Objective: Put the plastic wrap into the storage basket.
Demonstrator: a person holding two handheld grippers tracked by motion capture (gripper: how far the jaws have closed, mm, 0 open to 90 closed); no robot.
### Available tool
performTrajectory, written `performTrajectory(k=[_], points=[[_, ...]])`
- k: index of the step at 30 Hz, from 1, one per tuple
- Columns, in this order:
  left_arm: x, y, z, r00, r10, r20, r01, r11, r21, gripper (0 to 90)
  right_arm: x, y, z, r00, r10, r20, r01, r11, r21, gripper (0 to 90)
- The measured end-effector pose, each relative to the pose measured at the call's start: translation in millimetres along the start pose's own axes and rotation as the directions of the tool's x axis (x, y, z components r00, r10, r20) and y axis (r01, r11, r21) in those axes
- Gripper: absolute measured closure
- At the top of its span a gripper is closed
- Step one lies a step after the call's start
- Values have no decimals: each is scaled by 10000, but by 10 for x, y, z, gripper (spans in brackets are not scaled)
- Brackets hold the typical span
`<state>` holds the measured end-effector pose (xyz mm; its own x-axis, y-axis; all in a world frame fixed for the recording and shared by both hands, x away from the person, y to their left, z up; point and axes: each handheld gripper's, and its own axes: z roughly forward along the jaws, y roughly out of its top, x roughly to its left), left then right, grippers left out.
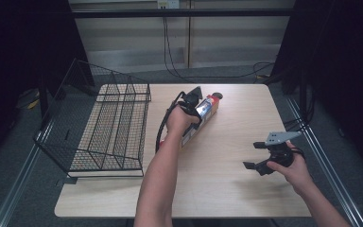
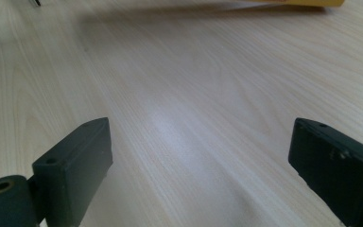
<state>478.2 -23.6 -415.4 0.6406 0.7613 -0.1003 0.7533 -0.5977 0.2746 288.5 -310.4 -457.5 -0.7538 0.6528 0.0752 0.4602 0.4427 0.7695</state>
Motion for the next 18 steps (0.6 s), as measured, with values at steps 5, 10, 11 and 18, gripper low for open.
performTrajectory(k=[5, 10, 11, 18], points=[[52, -11, -178, 9999, -149, 35, 149, 9999, -33, 442, 5, 6, 2, 10000, 0, -20, 0, 10000, -72, 68], [103, -35, -287, 9994, -311, 173, 310, 9995, 65, 442, 1, 9, -5, 10000, 18, -95, -19, 9999, -102, 68], [120, -40, -306, 9993, -320, 181, 318, 9994, 100, 442, -1, 8, -5, 10000, -9, -24, 9, 9999, -108, 68], [191, -83, -460, 9982, -590, 139, 588, 9981, 171, 442, 1, 11, 2, 10000, -24, -52, 23, 9999, -146, 68]])
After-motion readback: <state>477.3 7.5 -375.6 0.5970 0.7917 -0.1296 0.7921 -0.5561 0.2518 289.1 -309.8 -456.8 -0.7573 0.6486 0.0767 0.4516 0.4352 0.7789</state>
